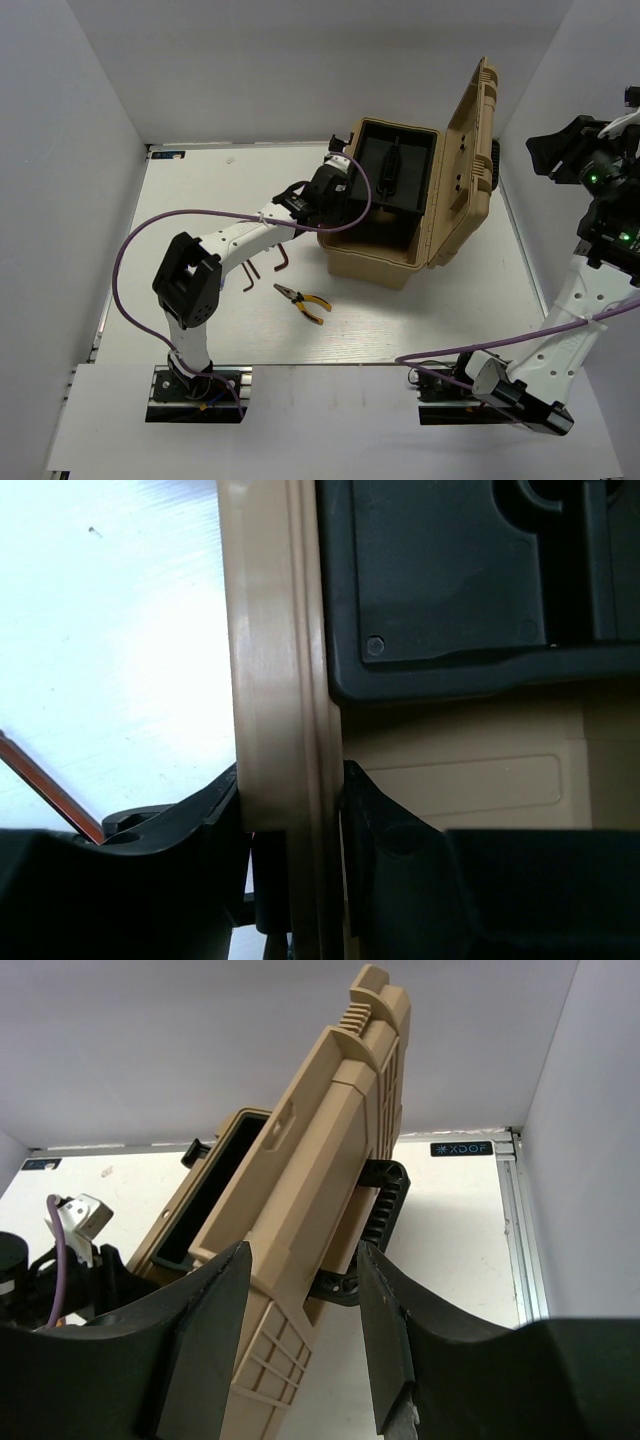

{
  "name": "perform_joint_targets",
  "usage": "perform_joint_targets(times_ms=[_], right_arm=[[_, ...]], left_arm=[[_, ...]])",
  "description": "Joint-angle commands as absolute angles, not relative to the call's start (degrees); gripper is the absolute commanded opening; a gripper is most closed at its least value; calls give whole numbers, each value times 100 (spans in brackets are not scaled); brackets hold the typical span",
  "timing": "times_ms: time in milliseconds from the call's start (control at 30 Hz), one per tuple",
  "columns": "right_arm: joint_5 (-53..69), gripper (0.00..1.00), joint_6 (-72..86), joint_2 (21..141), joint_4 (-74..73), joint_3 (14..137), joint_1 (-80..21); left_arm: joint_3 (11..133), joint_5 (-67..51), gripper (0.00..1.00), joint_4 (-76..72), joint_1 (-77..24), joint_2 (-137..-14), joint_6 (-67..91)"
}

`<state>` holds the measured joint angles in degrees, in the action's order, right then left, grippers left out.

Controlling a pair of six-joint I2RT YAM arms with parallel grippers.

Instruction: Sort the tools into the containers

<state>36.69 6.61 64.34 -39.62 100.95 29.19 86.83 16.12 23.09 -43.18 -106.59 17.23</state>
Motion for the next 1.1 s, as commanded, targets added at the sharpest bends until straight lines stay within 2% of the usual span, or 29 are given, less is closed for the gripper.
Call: perform_joint_targets(times_ms=[0,133,467,667,867,933,967,1067], right_arm=[[3841,53,730,6258,-3762,10081,2935],[3832,53,695,6188,-3770,9967,2936],[3894,53,607,6038,-3753,9677,2936],[3885,54,536,5933,-3771,9554,2953],[3876,54,440,5924,-3797,9440,2944],[3850,54,396,5915,-3788,9404,2944],[3850,54,396,5898,-3779,9361,2944],[3858,54,396,5897,-3779,9343,2944]], left_arm=[[8562,2135,0,2900,-4192,-10854,2363],[8219,2390,0,2900,-4140,-10627,3119],[8271,2786,0,3682,-4034,-10573,4710],[8130,2725,0,3481,-4034,-10696,4799],[8578,2654,0,3621,-4034,-11065,4571],[8578,2549,9,3621,-4034,-11065,4518],[8500,2549,26,3543,-4034,-11065,4448],[8438,2549,52,3480,-4034,-10986,4334]])
